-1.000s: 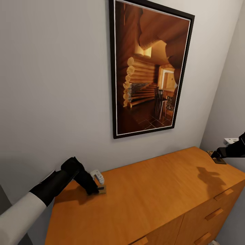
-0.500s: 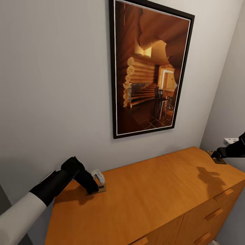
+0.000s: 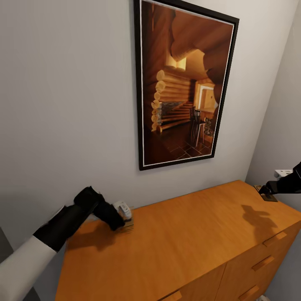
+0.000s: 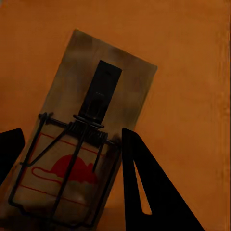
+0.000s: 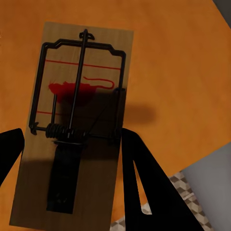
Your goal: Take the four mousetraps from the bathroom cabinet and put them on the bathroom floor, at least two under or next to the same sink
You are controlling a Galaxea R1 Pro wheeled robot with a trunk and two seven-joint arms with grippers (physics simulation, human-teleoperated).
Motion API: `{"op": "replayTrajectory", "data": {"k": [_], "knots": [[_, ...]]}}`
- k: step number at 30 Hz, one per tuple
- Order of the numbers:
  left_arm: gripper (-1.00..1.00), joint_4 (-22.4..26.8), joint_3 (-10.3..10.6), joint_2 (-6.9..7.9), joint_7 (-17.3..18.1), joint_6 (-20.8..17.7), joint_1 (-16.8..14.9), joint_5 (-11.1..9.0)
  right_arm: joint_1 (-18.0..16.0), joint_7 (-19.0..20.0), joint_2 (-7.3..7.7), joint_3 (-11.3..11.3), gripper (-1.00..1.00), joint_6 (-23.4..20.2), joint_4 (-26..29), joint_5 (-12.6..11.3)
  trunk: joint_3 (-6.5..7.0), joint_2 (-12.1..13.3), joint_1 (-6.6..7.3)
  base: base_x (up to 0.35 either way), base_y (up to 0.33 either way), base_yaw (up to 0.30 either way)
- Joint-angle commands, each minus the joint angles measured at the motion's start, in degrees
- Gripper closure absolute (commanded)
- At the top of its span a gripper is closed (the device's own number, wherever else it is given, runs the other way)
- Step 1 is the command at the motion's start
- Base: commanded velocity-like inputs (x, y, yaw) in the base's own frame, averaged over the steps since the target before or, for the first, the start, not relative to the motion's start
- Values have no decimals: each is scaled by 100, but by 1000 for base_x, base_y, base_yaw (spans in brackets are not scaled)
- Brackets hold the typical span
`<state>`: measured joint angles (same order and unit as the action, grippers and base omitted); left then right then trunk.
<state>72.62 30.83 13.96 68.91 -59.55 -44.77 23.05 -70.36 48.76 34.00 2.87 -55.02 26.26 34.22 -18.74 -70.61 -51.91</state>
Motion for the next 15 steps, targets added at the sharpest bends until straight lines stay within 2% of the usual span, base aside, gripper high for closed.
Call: {"op": "replayTrajectory", "data": {"k": [1, 5, 8, 15], "knots": [[100, 118, -80, 2, 88, -45, -6, 79, -4, 37, -4, 30, 100, -26, 7, 49, -8, -4, -1, 0, 0, 0], [100, 495, -546, 1, 122, -45, -6, 223, -4, 37, -6, 30, 100, -26, 8, 48, -8, -4, -1, 0, 0, 0], [100, 583, -704, 1, 133, -45, -6, 328, -4, 37, -7, 30, 100, -26, 9, 46, -8, -4, -1, 0, 0, 0], [100, 647, -807, -5, 141, -45, -6, 408, -4, 37, -11, 30, 100, -26, 7, 43, -8, -4, -1, 0, 0, 0]]}}
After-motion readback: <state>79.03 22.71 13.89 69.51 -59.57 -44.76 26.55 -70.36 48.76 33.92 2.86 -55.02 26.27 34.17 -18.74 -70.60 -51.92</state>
